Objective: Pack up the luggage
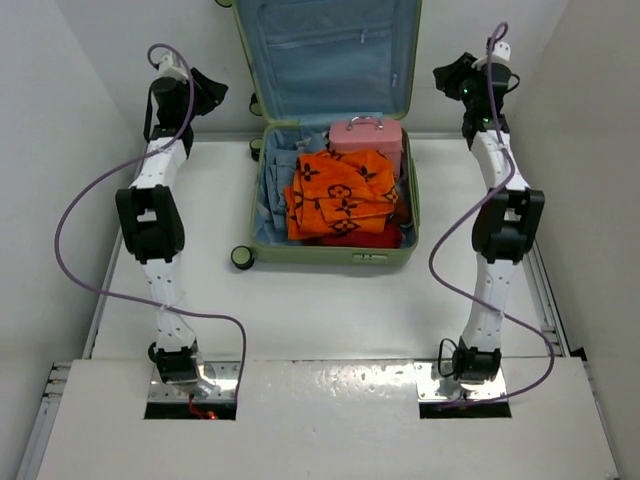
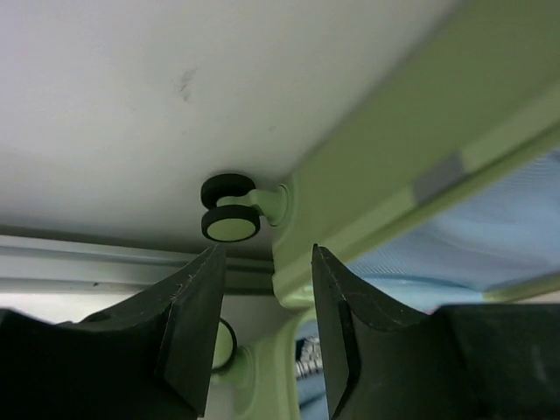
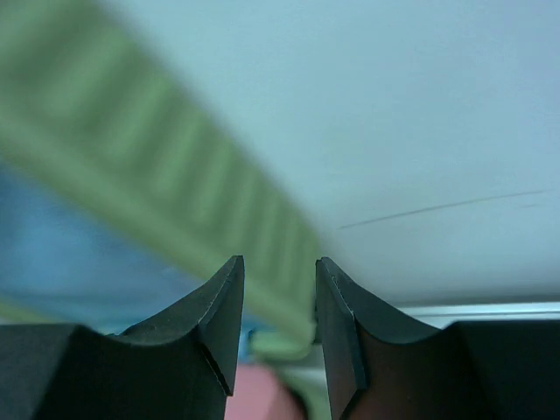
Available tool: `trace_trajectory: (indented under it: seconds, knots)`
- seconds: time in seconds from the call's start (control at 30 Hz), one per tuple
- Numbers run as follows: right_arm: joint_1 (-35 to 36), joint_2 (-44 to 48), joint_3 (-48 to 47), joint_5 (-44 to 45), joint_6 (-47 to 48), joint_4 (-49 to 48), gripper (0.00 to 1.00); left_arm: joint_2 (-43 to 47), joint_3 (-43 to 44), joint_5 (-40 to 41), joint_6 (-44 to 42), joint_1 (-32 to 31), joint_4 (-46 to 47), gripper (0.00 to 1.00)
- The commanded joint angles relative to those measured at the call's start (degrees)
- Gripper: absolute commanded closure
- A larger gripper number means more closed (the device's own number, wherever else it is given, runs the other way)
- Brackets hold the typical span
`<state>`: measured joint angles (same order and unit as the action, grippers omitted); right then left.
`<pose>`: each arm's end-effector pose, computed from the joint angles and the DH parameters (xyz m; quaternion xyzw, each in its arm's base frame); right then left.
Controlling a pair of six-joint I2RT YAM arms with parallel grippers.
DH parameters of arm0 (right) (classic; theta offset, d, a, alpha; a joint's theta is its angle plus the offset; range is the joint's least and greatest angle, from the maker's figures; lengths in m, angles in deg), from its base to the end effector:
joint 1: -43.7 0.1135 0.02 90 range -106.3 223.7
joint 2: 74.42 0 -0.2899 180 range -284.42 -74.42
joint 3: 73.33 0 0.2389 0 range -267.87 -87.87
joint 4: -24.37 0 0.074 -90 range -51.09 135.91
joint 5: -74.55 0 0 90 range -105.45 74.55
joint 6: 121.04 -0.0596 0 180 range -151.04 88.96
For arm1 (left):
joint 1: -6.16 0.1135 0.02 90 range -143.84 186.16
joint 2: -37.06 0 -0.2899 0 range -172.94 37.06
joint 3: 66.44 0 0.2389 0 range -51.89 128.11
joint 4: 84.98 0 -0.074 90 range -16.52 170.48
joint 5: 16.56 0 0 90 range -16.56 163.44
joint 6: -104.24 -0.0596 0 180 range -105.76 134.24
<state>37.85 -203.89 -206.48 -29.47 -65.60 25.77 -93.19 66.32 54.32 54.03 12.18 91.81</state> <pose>0.5729 -0.0442 0.3579 0.1549 0.6758 0.2594 0.6723 0.5752 0.0410 0.3436 -0.1655 0.6916 -0.3143 0.6288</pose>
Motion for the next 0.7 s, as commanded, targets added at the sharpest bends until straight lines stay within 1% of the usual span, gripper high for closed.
trace_trajectory:
  seconds: [0.0, 0.07, 0.1, 0.17, 0.2, 0.23, 0.27, 0.33, 0.43, 0.47, 0.5, 0.53, 0.6, 0.67]
  knots:
    - [0.57, -5.51, -7.77, 6.19, -0.07, -5.22, 0.62, -2.1, 5.8, 1.89, 2.84, -0.48, 9.48, 0.51]
    - [0.92, -8.67, -11.45, 6.2, -0.32, -5.57, 0.62, -5.6, 8.16, 2.59, 3.63, -1.1, 10.9, 0.48]
    - [0.84, -10.17, -11.73, 6.02, -0.06, -6.36, 0.62, -6.84, 11.13, 3.29, 3.63, -1.1, 10.9, 0.47]
    - [1.28, -12.63, -12.78, 5.15, 1.33, -8.28, 0.62, -10.08, 13.09, 3.99, 2.31, -2.67, 12.39, 0.4]
    - [1.45, -13.17, -13.14, 5.06, 1.6, -8.82, 0.6, -11.15, 14.05, 4.69, 2.31, -2.68, 12.92, 0.36]
    - [1.8, -13.7, -14.01, 4.53, 1.78, -8.91, 0.6, -12.29, 16.59, 5.48, 2.31, -4.07, 12.92, 0.22]
    - [2.06, -15.36, -14.46, 4.36, 2.22, -9.61, 0.58, -13.52, 18.35, 7.14, 1.61, -4.61, 12.92, 0.19]
    - [2.24, -16.25, -15.33, 3.74, 2.49, -10.14, 0.54, -16.59, 20.82, 7.16, 1.61, -5.49, 13.44, 0.19]
    - [3.03, -17.48, -14.38, 2.95, 2.13, -12.42, 0.48, -17.66, 20.83, 6.11, 2.22, -6.81, 17.04, 0.18]
    - [3.56, -17.66, -14.37, 1.55, 2.22, -12.86, 0.46, -17.66, 20.31, 4.8, 2.22, -7.6, 17.93, 0.19]
    - [3.74, -18.44, -14.55, 1.11, 2.31, -13.56, 0.4, -18.27, 20.3, 4.18, 2.22, -8.3, 18.72, 0.19]
    - [3.74, -18.71, -14.63, 0.58, 2.31, -13.83, 0.37, -18.28, 20.3, 3.56, 2.22, -8.31, 19.25, 0.21]
    - [4.87, -19.59, -15.6, -2.31, 2.66, -14.97, 0.34, -18.8, 20.3, 1.38, 0.56, -8.92, 21.09, 0.21]
    - [5.32, -19.59, -15.43, -5.82, 3.63, -15.85, 0.34, -18.81, 19.52, -0.13, 0.55, -9.54, 22.67, 0.24]
